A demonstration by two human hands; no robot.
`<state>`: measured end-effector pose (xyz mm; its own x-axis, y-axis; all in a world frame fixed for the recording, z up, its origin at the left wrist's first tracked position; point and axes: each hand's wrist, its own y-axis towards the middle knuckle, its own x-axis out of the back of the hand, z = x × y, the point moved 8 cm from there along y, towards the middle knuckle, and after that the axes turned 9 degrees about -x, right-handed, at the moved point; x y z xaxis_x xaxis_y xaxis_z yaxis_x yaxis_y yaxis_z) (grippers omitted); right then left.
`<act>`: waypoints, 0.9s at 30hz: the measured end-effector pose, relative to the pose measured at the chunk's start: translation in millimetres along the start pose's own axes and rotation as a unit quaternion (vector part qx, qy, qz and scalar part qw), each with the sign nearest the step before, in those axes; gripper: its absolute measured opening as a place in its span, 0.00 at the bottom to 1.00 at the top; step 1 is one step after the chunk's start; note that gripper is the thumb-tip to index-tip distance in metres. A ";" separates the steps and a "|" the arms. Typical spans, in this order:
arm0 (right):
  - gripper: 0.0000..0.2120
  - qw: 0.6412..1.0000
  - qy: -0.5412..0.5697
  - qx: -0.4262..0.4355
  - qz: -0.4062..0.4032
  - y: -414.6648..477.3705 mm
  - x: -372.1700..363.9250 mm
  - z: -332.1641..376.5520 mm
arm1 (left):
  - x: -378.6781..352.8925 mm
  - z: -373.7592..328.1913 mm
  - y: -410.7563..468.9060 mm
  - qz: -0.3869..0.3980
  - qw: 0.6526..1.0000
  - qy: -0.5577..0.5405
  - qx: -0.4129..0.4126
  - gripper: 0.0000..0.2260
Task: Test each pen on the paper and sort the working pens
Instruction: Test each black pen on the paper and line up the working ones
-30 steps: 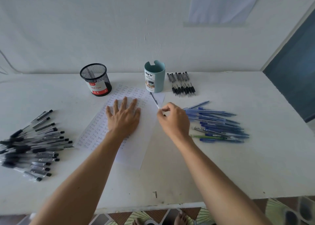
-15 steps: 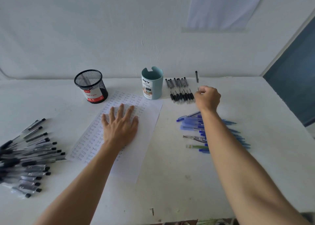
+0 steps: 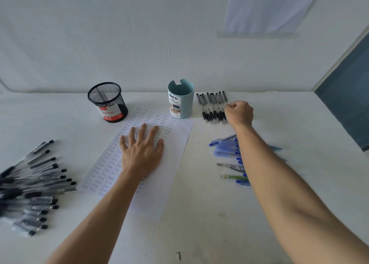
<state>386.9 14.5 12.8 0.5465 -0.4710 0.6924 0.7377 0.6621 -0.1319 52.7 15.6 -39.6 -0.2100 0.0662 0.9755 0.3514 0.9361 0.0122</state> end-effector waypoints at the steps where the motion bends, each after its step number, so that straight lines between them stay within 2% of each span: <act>1: 0.12 1.000 -0.001 0.001 0.004 -2.4 -0.5 0.8 | -0.1 -0.4 -0.1 0.001 1.000 -0.001 -0.001 0.24; 8: 0.06 0.997 -0.067 0.005 0.029 -25.1 -5.6 11.4 | 3.2 -1.5 0.2 0.000 1.000 -0.015 0.001 0.25; 11: 0.17 0.994 -0.104 0.020 0.021 -44.1 -10.1 17.6 | 6.3 2.6 -0.2 -0.009 0.999 -0.042 0.018 0.27; 15: 0.19 0.989 -0.068 0.126 0.023 -101.0 -32.2 29.9 | 14.8 7.4 -3.0 -0.045 0.990 -0.128 0.039 0.28; 18: 0.18 0.966 -0.036 0.230 0.109 -154.0 -66.3 30.5 | 33.3 16.3 -12.2 -0.124 0.953 -0.270 0.068 0.23; 21: 0.20 0.932 -0.091 0.300 0.180 -195.8 -96.9 22.8 | 49.9 30.2 -27.2 -0.177 0.925 -0.324 0.094 0.18; 24: 0.22 0.917 -0.152 0.324 0.176 -208.1 -108.2 13.0 | 62.8 47.0 -38.8 -0.204 0.928 -0.298 0.092 0.15; 27: 0.23 0.910 -0.177 0.335 0.171 -210.8 -108.7 12.2 | 73.6 78.1 -52.9 -0.188 0.966 -0.146 0.104 0.14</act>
<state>167.1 -66.7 -26.0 0.4497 -0.0314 0.8926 0.0768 0.9970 -0.0036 -52.6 -2.1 14.3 -0.5469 -0.2260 0.8061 0.0156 0.9599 0.2798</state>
